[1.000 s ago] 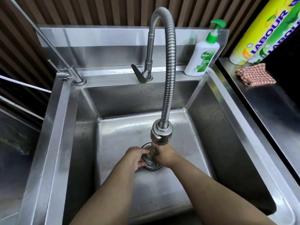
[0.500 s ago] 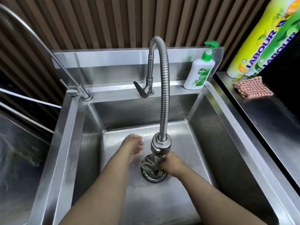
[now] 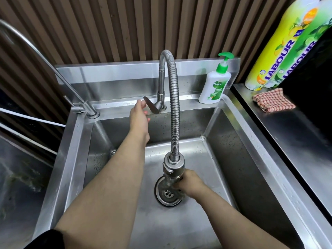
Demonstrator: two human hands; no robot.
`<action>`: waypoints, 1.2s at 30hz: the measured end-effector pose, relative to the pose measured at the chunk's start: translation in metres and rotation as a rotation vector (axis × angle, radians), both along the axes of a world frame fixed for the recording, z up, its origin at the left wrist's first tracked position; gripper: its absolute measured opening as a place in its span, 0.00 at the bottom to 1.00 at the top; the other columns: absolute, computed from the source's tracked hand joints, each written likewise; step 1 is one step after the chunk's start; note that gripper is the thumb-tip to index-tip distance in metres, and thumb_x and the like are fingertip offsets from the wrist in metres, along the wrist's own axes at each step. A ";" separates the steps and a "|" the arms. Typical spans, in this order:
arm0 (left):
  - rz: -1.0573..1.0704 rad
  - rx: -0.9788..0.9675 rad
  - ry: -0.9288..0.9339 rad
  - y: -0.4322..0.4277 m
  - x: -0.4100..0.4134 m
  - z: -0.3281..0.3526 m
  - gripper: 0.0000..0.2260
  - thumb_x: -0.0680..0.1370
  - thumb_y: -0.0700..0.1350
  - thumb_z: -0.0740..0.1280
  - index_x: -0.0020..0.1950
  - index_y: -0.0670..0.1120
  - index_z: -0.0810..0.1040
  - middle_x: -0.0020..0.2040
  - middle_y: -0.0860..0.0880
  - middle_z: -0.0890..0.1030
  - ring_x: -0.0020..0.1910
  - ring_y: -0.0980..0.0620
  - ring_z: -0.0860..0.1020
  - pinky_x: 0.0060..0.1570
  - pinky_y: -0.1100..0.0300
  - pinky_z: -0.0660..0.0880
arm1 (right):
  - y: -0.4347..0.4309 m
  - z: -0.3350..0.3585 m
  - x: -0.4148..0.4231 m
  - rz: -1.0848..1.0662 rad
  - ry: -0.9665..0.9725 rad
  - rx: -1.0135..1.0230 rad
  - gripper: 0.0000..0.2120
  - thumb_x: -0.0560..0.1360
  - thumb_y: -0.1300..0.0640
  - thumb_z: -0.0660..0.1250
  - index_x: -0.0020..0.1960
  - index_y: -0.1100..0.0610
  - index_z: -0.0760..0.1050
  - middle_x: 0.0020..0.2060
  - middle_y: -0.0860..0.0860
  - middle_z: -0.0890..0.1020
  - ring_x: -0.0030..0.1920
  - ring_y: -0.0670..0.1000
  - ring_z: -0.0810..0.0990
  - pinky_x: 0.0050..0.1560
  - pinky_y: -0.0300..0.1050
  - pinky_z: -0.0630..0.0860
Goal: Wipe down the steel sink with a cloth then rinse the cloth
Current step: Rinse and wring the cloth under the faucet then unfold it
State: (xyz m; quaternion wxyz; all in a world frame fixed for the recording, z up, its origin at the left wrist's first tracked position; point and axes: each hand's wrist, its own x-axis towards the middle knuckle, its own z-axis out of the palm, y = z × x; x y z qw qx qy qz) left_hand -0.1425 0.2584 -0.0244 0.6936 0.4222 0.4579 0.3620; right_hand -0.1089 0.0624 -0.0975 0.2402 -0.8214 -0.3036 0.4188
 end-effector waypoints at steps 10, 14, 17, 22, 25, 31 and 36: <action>-0.200 0.355 0.113 -0.015 -0.009 0.016 0.15 0.79 0.53 0.55 0.46 0.53 0.81 0.52 0.54 0.82 0.57 0.56 0.76 0.66 0.54 0.66 | 0.000 0.001 -0.005 -0.050 0.063 0.055 0.13 0.68 0.66 0.69 0.47 0.50 0.76 0.43 0.51 0.81 0.45 0.50 0.78 0.40 0.38 0.74; -0.197 0.280 0.065 -0.022 -0.030 -0.005 0.11 0.81 0.51 0.55 0.56 0.57 0.76 0.63 0.53 0.75 0.63 0.55 0.70 0.64 0.56 0.65 | 0.000 -0.002 -0.004 -0.057 0.085 0.083 0.14 0.68 0.67 0.69 0.46 0.49 0.74 0.44 0.52 0.82 0.44 0.50 0.79 0.44 0.42 0.77; -0.222 0.081 0.288 -0.051 -0.050 -0.059 0.07 0.81 0.45 0.55 0.55 0.53 0.71 0.59 0.48 0.73 0.56 0.48 0.72 0.52 0.55 0.69 | 0.000 -0.002 0.003 -0.070 0.134 0.130 0.21 0.64 0.66 0.70 0.54 0.53 0.72 0.46 0.55 0.83 0.45 0.54 0.81 0.46 0.47 0.80; -0.541 -0.479 0.420 -0.113 -0.081 -0.107 0.16 0.80 0.56 0.56 0.53 0.47 0.77 0.46 0.47 0.82 0.45 0.49 0.78 0.46 0.56 0.72 | 0.003 0.002 0.012 -0.069 0.196 0.208 0.30 0.64 0.69 0.71 0.63 0.58 0.66 0.46 0.59 0.81 0.42 0.50 0.75 0.45 0.47 0.75; -0.429 -0.592 0.132 -0.126 -0.081 -0.105 0.18 0.80 0.56 0.55 0.52 0.46 0.79 0.47 0.43 0.83 0.48 0.43 0.80 0.48 0.51 0.77 | 0.004 -0.002 0.004 -0.101 0.176 0.253 0.26 0.65 0.66 0.73 0.60 0.59 0.69 0.50 0.61 0.81 0.45 0.51 0.77 0.50 0.51 0.77; -0.268 -0.633 -0.060 -0.137 -0.071 -0.091 0.16 0.80 0.53 0.57 0.45 0.44 0.78 0.29 0.47 0.82 0.28 0.52 0.81 0.30 0.58 0.79 | 0.005 0.000 -0.008 0.026 -0.183 0.121 0.19 0.67 0.52 0.72 0.55 0.48 0.73 0.45 0.49 0.75 0.53 0.53 0.75 0.51 0.42 0.70; -0.200 -0.612 -0.075 -0.135 -0.080 -0.095 0.17 0.78 0.53 0.58 0.47 0.42 0.79 0.35 0.45 0.84 0.29 0.51 0.81 0.30 0.61 0.78 | -0.026 0.029 0.012 0.161 0.079 0.283 0.34 0.62 0.47 0.77 0.64 0.38 0.67 0.64 0.42 0.71 0.66 0.47 0.66 0.65 0.45 0.63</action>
